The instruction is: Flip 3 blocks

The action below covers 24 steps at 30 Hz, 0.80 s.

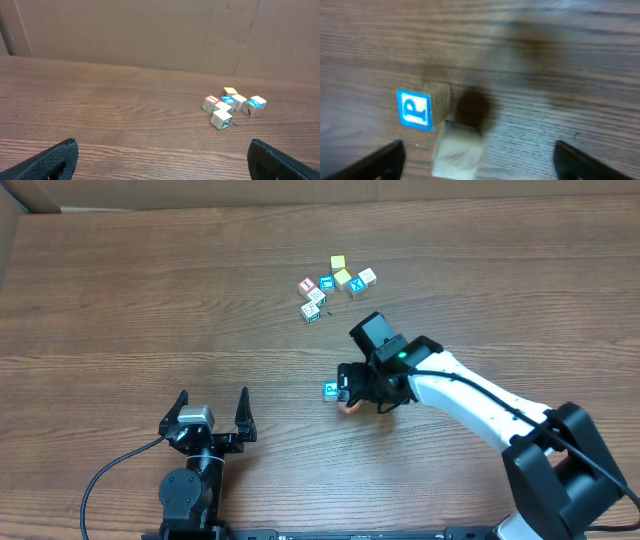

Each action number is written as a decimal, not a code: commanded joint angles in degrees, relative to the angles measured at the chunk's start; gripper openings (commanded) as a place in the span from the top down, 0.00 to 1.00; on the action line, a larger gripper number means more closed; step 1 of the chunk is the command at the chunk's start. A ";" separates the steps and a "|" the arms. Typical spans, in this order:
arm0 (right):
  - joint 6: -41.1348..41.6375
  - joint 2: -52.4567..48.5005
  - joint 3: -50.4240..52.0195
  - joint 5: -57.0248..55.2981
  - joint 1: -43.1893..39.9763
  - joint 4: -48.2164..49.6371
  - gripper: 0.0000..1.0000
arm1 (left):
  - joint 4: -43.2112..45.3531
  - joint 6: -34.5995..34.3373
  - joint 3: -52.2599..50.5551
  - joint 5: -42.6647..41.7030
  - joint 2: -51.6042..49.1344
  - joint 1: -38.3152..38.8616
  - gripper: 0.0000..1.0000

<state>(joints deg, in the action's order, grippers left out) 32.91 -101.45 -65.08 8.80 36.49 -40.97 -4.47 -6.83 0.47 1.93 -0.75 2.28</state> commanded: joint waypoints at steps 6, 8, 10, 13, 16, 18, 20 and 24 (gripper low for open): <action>0.35 -0.20 -1.53 1.62 -0.63 -1.20 0.09 | 0.09 1.27 -0.20 -0.46 0.50 0.37 0.00; 0.35 -0.13 -2.12 3.21 -0.90 -2.64 0.18 | 0.09 1.27 -0.20 -0.46 0.50 0.37 0.00; 0.35 -0.04 -2.89 5.95 -1.05 -4.66 0.28 | 0.09 1.27 -0.20 -0.46 0.50 0.37 0.00; 0.35 0.04 -3.37 10.80 -0.83 -5.66 0.63 | 0.09 1.27 -0.20 -0.46 0.50 0.37 0.00; 0.37 0.07 -3.37 13.66 0.42 -6.34 0.95 | 0.09 1.27 -0.20 -0.46 0.50 0.37 0.00; 0.37 0.07 -3.37 13.33 1.75 -6.38 0.96 | 0.09 1.27 -0.20 -0.44 0.50 0.37 0.00; 0.37 0.07 -3.37 12.63 3.23 -5.68 0.96 | 0.09 1.27 -0.20 -0.46 0.50 0.37 0.00; 0.42 0.07 -3.34 8.74 7.10 -3.39 0.96 | 0.09 1.27 -0.20 -0.46 0.50 0.37 0.00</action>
<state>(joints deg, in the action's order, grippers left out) 33.26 -101.65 -66.72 19.55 41.23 -45.32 -4.47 -6.83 0.47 1.93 -0.75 2.28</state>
